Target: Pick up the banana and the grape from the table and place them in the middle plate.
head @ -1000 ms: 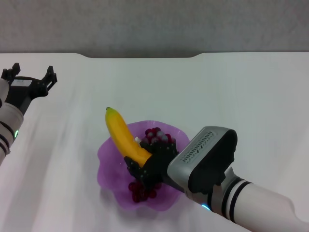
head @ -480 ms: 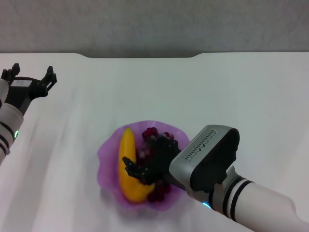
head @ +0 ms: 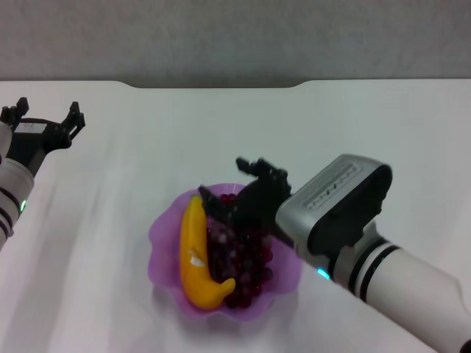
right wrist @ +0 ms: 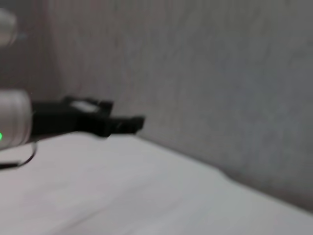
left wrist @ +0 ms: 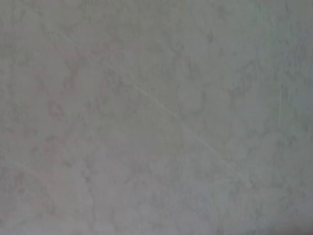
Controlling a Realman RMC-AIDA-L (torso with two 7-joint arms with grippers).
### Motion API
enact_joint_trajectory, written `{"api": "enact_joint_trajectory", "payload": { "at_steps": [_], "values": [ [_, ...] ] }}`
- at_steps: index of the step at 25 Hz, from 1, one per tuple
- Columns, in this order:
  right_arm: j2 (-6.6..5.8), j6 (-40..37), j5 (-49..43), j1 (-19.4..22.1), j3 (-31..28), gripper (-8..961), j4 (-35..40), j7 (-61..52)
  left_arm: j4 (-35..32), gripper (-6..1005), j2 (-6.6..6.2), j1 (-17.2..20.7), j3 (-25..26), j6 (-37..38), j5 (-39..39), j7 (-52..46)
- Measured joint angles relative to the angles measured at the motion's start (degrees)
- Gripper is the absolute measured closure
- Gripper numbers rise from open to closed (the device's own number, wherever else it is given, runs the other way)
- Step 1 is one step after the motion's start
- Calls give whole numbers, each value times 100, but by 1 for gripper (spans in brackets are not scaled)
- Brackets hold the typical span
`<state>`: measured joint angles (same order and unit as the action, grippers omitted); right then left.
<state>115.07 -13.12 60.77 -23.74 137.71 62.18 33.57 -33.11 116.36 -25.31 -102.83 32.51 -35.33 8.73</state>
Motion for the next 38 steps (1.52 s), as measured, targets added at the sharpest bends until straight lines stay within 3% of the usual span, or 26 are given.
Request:
{"api": "enact_joint_trajectory", "payload": {
  "at_steps": [7, 19, 26, 38],
  "values": [
    [3, -648, -114, 182, -374, 187, -105, 15, 12, 105, 0, -13, 0, -12, 0, -9],
    [21, -2782, 230, 557, -649, 192, -679, -76, 33, 105, 0, -2, 0, 6, 0, -22],
    [3, -3240, 463, 595, -954, 193, -1079, -502, 33, 105, 0, -12, 0, -16, 0, -21],
    [-3, -3256, 409, 511, -1675, 194, -1974, -1034, 34, 105, 0, -25, -70, -19, 0, -21]
  ]
}}
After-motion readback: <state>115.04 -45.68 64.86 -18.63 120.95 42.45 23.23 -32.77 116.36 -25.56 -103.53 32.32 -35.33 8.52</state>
